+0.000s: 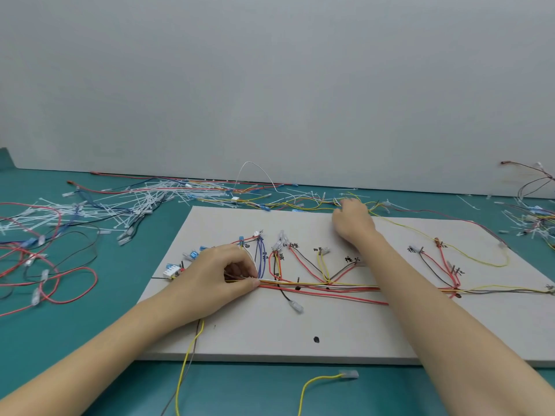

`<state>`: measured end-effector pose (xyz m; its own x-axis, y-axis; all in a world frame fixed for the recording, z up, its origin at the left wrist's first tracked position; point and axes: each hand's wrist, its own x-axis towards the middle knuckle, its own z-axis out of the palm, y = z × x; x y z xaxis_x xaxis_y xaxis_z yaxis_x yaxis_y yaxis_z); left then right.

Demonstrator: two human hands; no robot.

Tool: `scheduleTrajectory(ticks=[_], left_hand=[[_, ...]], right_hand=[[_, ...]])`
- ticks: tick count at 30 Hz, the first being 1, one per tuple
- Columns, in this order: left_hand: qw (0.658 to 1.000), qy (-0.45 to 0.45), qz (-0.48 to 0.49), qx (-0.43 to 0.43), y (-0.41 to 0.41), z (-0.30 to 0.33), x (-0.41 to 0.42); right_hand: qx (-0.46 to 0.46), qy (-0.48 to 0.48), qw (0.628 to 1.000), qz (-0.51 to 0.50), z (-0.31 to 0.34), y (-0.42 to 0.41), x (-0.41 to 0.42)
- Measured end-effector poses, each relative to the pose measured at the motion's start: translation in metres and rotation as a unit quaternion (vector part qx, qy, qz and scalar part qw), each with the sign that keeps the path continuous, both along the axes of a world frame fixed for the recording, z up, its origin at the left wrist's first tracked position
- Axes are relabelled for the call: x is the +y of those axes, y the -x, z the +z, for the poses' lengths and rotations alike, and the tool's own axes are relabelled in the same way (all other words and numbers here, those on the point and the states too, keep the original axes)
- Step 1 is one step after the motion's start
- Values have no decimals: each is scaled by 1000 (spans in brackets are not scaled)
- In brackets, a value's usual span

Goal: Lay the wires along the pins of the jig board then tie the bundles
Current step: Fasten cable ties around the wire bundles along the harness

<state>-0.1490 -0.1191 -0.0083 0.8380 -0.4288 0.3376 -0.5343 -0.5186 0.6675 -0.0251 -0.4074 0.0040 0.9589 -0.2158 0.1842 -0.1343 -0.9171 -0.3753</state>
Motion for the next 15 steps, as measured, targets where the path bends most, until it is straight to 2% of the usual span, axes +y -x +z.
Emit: scheduleTrajectory(ticks=[7,11,15], left_hand=[[1000,5,1,9,0,1,0],[998,32,24,40,-8,4,0],[998,17,62,12,-25,12,13]], right_hand=[[-15,-43,996,71,4,20,18],[91,-47,987,123,15,29,24],[154,-38,977,143,18,38,24]])
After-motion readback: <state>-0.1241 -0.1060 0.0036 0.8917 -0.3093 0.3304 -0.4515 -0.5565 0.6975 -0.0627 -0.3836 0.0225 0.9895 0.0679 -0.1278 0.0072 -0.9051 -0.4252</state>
